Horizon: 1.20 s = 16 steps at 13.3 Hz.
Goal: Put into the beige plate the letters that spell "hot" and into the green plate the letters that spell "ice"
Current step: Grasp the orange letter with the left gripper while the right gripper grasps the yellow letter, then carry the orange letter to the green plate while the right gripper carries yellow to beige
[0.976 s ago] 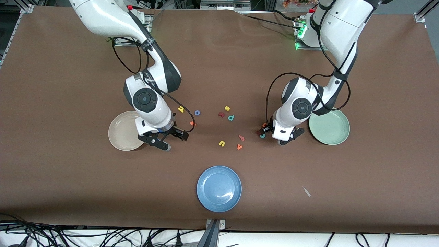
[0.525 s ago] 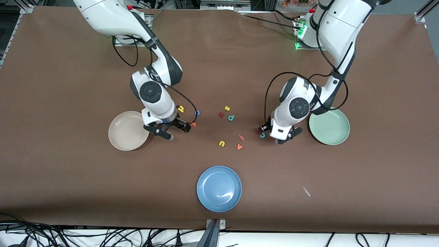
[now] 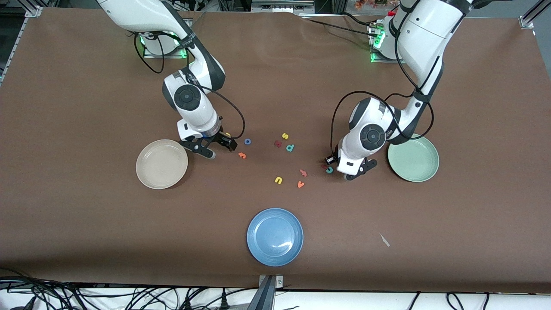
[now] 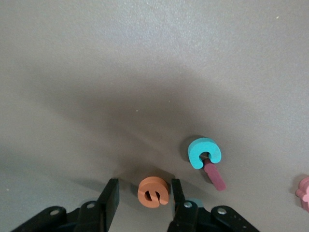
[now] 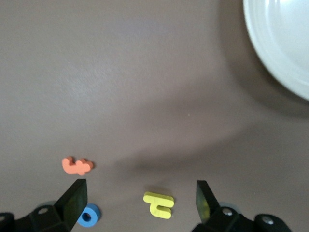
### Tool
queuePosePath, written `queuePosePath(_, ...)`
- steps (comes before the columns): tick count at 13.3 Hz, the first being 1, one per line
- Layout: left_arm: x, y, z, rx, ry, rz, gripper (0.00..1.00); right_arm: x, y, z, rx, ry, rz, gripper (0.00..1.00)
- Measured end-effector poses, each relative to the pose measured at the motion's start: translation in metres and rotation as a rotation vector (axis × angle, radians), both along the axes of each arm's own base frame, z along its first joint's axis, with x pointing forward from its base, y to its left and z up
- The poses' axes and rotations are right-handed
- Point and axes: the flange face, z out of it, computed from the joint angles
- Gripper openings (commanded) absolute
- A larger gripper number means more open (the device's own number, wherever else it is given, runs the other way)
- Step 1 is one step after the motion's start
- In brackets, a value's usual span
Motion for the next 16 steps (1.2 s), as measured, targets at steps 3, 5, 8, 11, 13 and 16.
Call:
queuePosePath(3, -0.002, -0.004, -0.001, 0.001, 0.002, -0.007, 0.40, -0.013, -0.002, -0.016, 0.011, -0.004, 0.002, 1.00)
queuePosePath(5, -0.003, -0.004, -0.002, 0.001, 0.003, -0.007, 0.24, -0.020, -0.003, -0.027, 0.014, -0.001, 0.004, 0.99)
queuePosePath(8, -0.002, -0.005, -0.001, 0.000, 0.001, -0.007, 0.06, -0.024, 0.001, -0.038, 0.019, 0.002, 0.009, 0.94)
queuePosePath(11, 0.000, 0.000, 0.003, 0.012, 0.029, -0.012, 0.06, -0.029, 0.008, -0.044, 0.026, 0.000, 0.008, 0.85)
queuePosePath(13, 0.010, 0.018, 0.029, 0.021, 0.082, -0.070, 0.06, -0.030, 0.010, -0.044, 0.027, 0.001, 0.008, 0.78)
queuePosePath(16, 0.029, 0.087, 0.100, 0.004, 0.143, -0.175, 0.06, -0.032, 0.009, -0.047, 0.024, 0.006, 0.009, 0.67)
